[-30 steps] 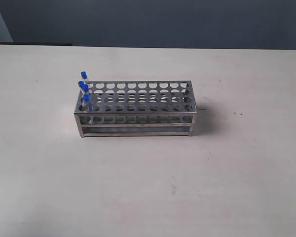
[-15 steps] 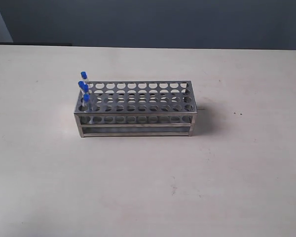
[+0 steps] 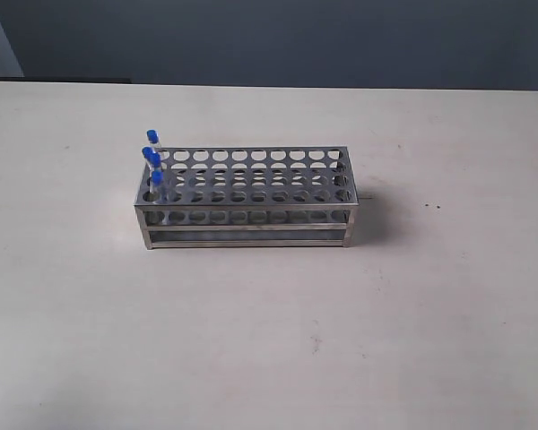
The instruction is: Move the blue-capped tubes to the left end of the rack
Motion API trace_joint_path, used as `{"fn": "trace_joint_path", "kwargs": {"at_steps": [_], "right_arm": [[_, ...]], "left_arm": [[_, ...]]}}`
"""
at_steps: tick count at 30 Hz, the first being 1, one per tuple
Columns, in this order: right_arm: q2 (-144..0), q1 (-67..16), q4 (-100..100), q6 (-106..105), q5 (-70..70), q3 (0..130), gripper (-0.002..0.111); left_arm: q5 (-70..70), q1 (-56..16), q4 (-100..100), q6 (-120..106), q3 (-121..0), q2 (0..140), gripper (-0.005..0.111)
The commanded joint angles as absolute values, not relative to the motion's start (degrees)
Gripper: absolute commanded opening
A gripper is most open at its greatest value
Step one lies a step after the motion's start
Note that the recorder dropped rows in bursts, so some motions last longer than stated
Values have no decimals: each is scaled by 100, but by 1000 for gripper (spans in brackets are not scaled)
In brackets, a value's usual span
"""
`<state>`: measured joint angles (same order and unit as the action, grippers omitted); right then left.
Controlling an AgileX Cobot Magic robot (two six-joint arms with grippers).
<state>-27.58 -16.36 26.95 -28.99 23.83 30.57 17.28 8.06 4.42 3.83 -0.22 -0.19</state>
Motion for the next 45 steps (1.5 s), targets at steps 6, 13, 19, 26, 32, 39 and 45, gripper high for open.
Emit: {"fn": "trace_joint_path", "kwargs": {"at_steps": [6, 13, 19, 26, 32, 39, 45], "right_arm": [[-194, -915, 2910, -3057, 1086, 473, 0], [0, -915, 3508, -3057, 1018, 0, 0], [0, -915, 3508, -3057, 1271, 0, 0], [0, -915, 3508, -3057, 1271, 0, 0], [0, -915, 3508, -3057, 1271, 0, 0], [0, -915, 3508, -3057, 1271, 0, 0], [0, -915, 3508, -3057, 1271, 0, 0]], "left_arm": [[1657, 779, 411, 394, 0, 0, 0], [1657, 779, 411, 394, 0, 0, 0], [1657, 779, 411, 394, 0, 0, 0], [1657, 779, 411, 394, 0, 0, 0], [1657, 779, 411, 394, 0, 0, 0], [1657, 779, 411, 394, 0, 0, 0], [1657, 779, 411, 394, 0, 0, 0]]}}
